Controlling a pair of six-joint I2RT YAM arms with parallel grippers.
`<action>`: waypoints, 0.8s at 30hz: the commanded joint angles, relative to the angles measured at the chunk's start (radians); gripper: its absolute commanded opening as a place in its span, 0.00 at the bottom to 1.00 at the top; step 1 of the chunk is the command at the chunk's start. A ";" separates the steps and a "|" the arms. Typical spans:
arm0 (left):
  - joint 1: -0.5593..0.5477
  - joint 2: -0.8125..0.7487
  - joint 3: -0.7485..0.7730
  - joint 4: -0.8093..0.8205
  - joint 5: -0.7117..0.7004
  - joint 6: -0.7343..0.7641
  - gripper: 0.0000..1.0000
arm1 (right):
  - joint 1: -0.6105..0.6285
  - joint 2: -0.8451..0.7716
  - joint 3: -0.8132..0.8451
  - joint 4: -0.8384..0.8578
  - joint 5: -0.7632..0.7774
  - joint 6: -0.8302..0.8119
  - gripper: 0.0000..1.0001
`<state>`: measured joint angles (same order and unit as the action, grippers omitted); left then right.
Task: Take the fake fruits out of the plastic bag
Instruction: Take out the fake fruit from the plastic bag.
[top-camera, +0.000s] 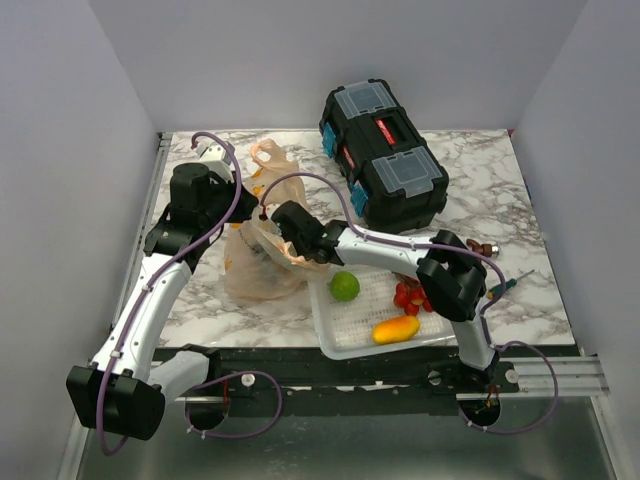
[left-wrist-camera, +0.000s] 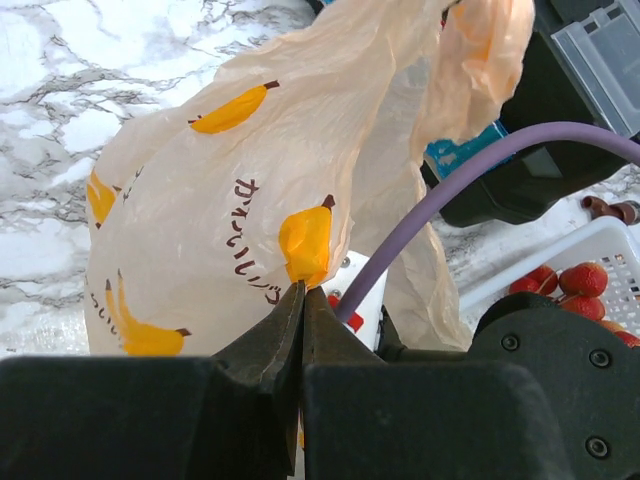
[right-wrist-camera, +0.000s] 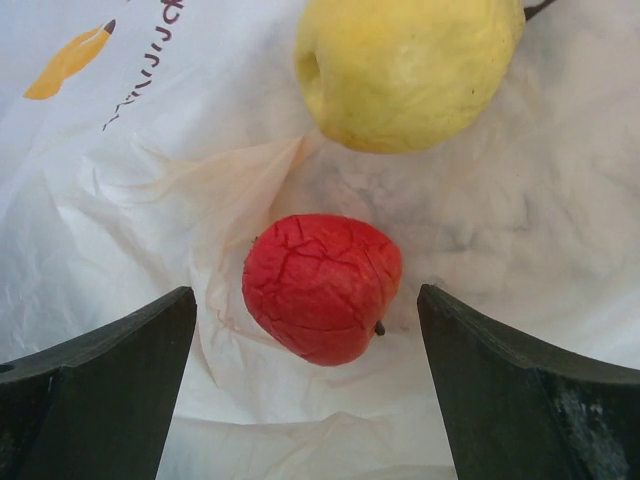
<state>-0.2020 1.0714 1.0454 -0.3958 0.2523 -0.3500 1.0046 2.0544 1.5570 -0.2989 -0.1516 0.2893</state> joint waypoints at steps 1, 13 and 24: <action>0.006 -0.014 0.021 0.013 0.015 -0.003 0.00 | 0.012 -0.024 -0.004 0.033 -0.051 -0.042 0.94; 0.007 -0.010 0.020 0.014 0.012 -0.003 0.00 | 0.061 0.094 0.047 -0.083 0.102 -0.085 0.94; 0.007 -0.008 0.020 0.012 0.007 -0.001 0.00 | 0.062 0.111 0.099 -0.062 0.187 -0.052 0.64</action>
<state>-0.1974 1.0710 1.0458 -0.3916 0.2520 -0.3492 1.0611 2.1677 1.6215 -0.3687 -0.0265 0.2276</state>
